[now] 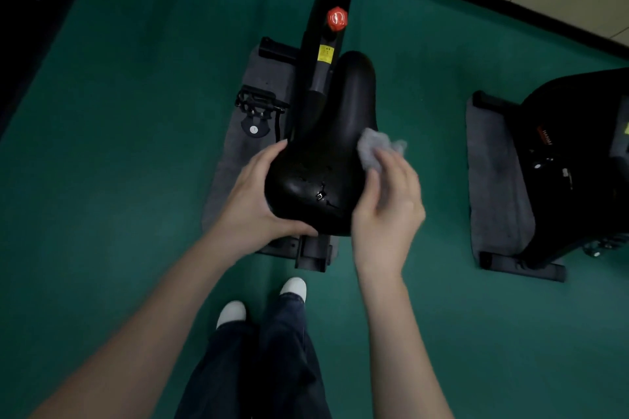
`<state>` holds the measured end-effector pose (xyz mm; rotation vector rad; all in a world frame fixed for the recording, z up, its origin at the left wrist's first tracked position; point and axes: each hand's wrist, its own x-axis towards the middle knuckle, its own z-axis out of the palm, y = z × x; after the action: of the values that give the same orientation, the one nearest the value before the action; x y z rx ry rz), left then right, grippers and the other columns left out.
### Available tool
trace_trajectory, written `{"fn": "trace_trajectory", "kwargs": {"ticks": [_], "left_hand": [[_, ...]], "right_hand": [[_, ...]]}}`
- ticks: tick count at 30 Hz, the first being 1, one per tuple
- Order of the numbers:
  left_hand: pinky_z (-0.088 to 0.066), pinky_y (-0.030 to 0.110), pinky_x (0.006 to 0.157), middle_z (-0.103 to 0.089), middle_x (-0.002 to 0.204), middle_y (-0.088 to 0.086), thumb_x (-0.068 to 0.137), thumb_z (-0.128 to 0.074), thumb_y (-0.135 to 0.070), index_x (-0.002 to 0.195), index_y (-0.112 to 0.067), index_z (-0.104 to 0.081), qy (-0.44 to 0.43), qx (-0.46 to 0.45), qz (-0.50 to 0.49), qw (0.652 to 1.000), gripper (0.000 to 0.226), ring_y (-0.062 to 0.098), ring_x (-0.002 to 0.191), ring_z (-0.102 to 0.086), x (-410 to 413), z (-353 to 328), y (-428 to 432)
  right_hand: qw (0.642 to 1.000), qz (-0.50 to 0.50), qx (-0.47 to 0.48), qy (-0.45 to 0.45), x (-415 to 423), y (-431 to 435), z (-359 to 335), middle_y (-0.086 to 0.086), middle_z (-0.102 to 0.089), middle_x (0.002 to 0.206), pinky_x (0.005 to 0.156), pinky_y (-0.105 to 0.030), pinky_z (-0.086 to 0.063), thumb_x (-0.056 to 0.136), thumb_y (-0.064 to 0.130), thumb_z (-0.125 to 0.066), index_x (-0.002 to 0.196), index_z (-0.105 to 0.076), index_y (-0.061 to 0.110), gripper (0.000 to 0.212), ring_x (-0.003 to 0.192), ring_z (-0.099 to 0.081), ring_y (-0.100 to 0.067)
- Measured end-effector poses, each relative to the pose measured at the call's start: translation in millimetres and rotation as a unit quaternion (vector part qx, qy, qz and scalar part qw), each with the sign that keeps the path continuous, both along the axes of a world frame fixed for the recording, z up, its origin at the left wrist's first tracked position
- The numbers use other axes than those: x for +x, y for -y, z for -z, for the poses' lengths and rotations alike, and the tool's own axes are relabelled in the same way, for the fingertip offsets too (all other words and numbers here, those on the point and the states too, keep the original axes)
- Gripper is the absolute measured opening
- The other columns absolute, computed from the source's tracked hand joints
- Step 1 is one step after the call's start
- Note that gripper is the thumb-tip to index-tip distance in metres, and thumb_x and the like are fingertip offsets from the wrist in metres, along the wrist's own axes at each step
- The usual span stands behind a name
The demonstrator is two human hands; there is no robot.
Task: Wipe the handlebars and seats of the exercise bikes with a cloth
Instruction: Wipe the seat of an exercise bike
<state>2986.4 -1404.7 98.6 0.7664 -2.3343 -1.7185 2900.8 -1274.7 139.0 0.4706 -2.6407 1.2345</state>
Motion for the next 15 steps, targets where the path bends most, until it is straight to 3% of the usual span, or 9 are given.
{"fn": "trace_trajectory", "kwargs": {"ticks": [3,7,12,15], "left_hand": [[-0.024,0.024,0.11,-0.033,0.141,-0.012,0.045,-0.093,-0.027,0.144,-0.027,-0.029,-0.007,0.0,-0.005,1.0,0.118,0.008,0.134,-0.031,-1.5,0.8,0.2],[-0.023,0.022,0.109,-0.032,0.147,-0.009,0.044,-0.091,-0.033,0.145,-0.029,-0.027,-0.014,0.019,-0.003,1.0,0.119,0.006,0.136,-0.027,0.1,2.7,-0.6],[-0.016,0.0,0.1,-0.029,0.144,-0.014,0.044,-0.091,-0.038,0.146,-0.027,-0.024,-0.018,0.025,-0.028,0.999,0.122,0.0,0.133,-0.026,4.3,6.5,-6.6],[-0.017,-0.006,0.097,-0.029,0.138,-0.016,0.048,-0.084,-0.04,0.144,-0.023,-0.027,-0.022,0.061,-0.08,0.995,0.113,0.0,0.13,-0.028,8.7,6.8,-15.7]], "right_hand": [[0.993,-0.094,0.043,-0.056,14.5,24.0,-0.1,-0.017,-0.063,0.123,0.106,-0.038,-0.041,0.09,-0.005,-0.056,0.113,-0.067,-0.003,0.026,0.121,-0.056,-0.03],[0.975,-0.198,0.049,-0.088,32.7,-1.7,12.9,-0.014,-0.059,0.129,0.107,-0.044,-0.041,0.089,-0.012,-0.054,0.116,-0.066,-0.002,0.031,0.128,-0.05,-0.029],[0.986,-0.143,0.034,-0.079,27.3,-8.8,8.5,-0.01,-0.059,0.125,0.103,-0.044,-0.045,0.093,-0.002,-0.053,0.116,-0.066,0.001,0.027,0.122,-0.055,-0.024],[0.974,-0.204,0.063,-0.076,18.7,12.7,-0.7,-0.013,-0.061,0.123,0.104,-0.042,-0.044,0.09,-0.006,-0.055,0.113,-0.067,-0.001,0.026,0.122,-0.055,-0.026]]}}
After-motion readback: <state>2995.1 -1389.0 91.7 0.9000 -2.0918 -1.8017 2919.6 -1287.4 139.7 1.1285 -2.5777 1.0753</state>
